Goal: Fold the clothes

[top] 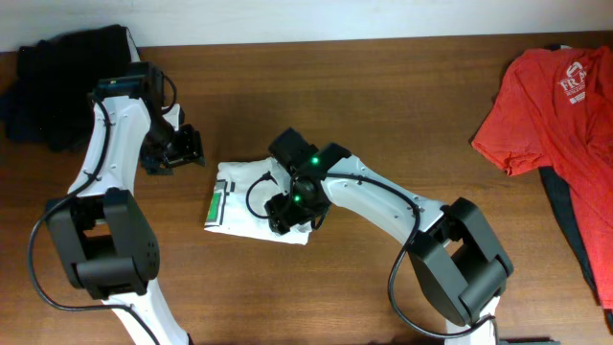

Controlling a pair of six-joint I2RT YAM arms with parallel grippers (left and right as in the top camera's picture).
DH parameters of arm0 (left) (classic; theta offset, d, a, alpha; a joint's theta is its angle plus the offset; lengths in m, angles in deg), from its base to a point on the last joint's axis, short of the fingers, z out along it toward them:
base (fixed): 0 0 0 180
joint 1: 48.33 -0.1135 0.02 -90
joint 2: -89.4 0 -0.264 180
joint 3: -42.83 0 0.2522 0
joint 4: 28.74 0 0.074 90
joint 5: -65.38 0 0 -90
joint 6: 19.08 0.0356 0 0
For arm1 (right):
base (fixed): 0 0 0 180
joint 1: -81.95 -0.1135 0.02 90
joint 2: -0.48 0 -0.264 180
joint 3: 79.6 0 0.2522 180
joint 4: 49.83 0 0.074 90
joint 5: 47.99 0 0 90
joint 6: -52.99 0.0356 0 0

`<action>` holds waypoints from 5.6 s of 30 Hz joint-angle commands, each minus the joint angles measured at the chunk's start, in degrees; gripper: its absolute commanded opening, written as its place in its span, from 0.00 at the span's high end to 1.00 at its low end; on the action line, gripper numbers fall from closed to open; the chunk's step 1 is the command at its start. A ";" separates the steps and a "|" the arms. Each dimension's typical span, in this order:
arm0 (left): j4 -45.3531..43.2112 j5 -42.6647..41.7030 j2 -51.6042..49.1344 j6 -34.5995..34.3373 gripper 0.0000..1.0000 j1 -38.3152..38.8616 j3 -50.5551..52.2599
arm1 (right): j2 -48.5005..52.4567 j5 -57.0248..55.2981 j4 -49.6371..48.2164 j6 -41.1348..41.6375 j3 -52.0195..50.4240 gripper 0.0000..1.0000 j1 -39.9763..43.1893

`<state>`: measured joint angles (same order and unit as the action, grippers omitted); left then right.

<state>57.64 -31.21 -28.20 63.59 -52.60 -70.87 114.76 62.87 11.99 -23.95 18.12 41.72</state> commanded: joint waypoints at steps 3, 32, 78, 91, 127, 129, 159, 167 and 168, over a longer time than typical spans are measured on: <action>0.04 0.48 -0.46 0.09 0.34 -0.17 0.59 | -0.35 -7.08 -1.44 6.93 -1.16 0.84 0.22; 15.58 -8.66 12.48 7.06 0.01 1.68 3.98 | 0.09 -27.08 17.51 14.43 2.36 0.01 45.05; -70.71 17.38 12.17 12.15 0.99 -1.75 22.21 | 0.09 -26.71 14.69 14.43 2.36 0.01 52.22; -81.72 14.45 6.93 -4.07 0.99 -4.55 20.68 | 0.09 -26.71 14.67 14.43 2.36 0.01 52.22; -86.20 10.60 -12.76 2.16 0.86 -23.23 8.70 | 0.09 -26.71 14.67 14.43 2.36 0.01 52.22; -89.68 12.17 -14.62 4.20 0.86 -24.06 8.63 | 0.09 -26.71 14.67 14.43 2.36 0.01 52.22; -86.58 18.71 -24.00 8.46 0.85 -20.11 -11.78 | 0.09 -26.71 14.67 14.43 2.36 0.01 52.22; -73.05 14.91 -14.95 7.37 0.71 -19.06 -16.13 | 0.09 -26.71 14.67 14.43 2.36 0.01 52.22; -73.66 14.75 -15.61 7.37 0.71 -19.04 -16.13 | 0.09 -26.71 14.67 14.43 2.36 0.01 52.22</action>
<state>-16.06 -15.63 -43.87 71.13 -71.59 -86.41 114.87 36.27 26.65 -9.22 19.79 93.65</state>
